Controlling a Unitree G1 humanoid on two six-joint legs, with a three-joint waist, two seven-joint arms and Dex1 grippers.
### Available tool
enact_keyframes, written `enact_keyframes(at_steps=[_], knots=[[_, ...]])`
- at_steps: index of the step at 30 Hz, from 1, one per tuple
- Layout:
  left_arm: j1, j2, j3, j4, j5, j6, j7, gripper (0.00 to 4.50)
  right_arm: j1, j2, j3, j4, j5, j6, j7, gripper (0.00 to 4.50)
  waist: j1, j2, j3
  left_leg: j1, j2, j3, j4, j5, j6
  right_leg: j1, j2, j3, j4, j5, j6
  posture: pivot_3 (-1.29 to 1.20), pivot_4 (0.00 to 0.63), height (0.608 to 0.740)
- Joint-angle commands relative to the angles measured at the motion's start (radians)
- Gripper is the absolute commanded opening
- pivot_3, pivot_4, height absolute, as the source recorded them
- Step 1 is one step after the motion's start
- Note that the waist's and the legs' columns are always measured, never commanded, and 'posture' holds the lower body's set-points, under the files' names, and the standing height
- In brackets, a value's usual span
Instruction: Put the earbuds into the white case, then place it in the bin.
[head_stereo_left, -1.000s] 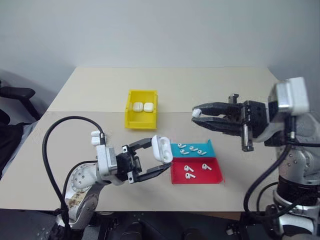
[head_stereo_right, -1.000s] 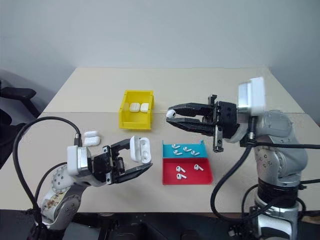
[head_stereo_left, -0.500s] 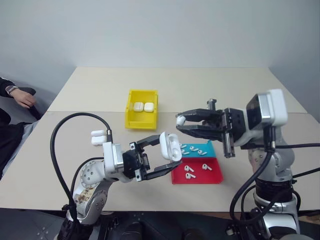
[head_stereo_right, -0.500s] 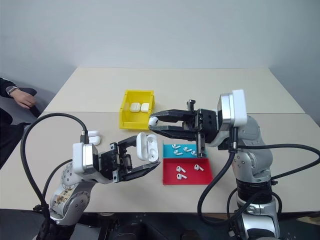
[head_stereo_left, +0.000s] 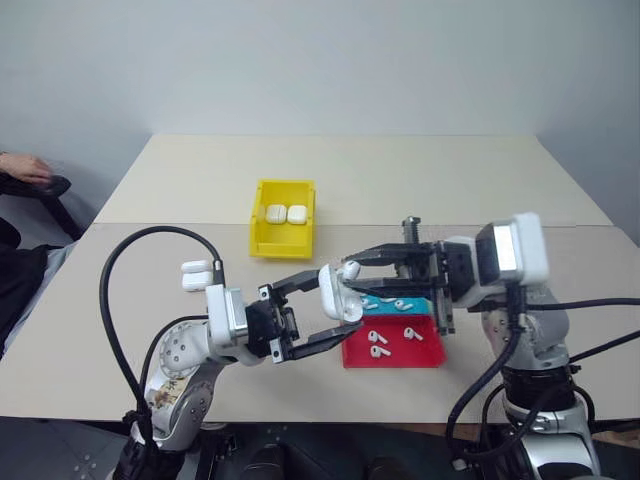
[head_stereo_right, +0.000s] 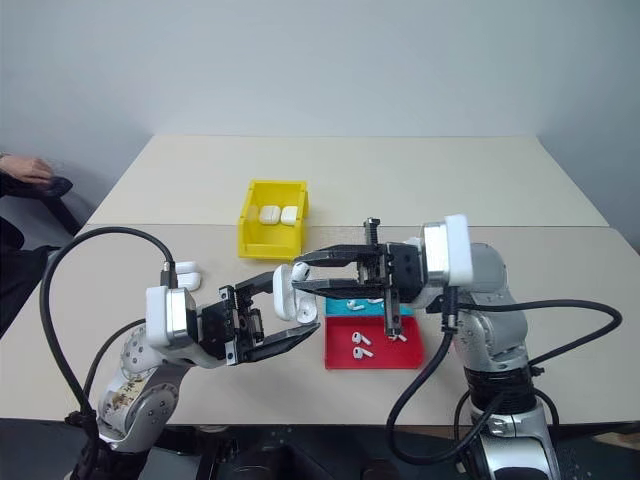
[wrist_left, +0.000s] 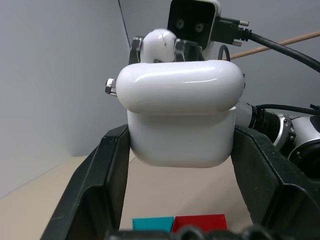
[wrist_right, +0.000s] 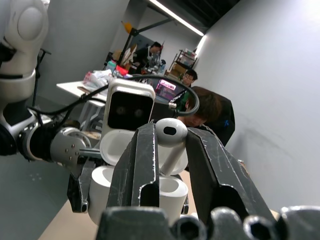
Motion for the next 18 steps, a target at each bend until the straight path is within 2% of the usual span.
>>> enact_keyframes(at_steps=[1, 18], knots=[[0.004, 0.004, 0.005, -0.044, -0.006, -0.011, -0.001, 2.77, -0.008, -0.002, 0.0, -0.001, -0.004, -0.043, 0.007, 0.66, 0.001, 0.0, 0.0, 0.0, 0.0, 0.0, 0.0, 0.0, 0.0, 0.0, 0.0, 0.0, 0.0, 0.0, 0.0, 0.0, 0.15, 0.74], [-0.007, 0.001, -0.001, -0.036, -0.004, -0.012, -0.004, 2.77, 0.012, -0.005, 0.023, 0.037, -0.054, -0.127, 0.013, 0.66, 0.0, 0.0, 0.0, 0.0, 0.0, 0.0, 0.0, 0.0, 0.0, 0.0, 0.0, 0.0, 0.0, 0.0, 0.0, 0.0, 0.15, 0.74]])
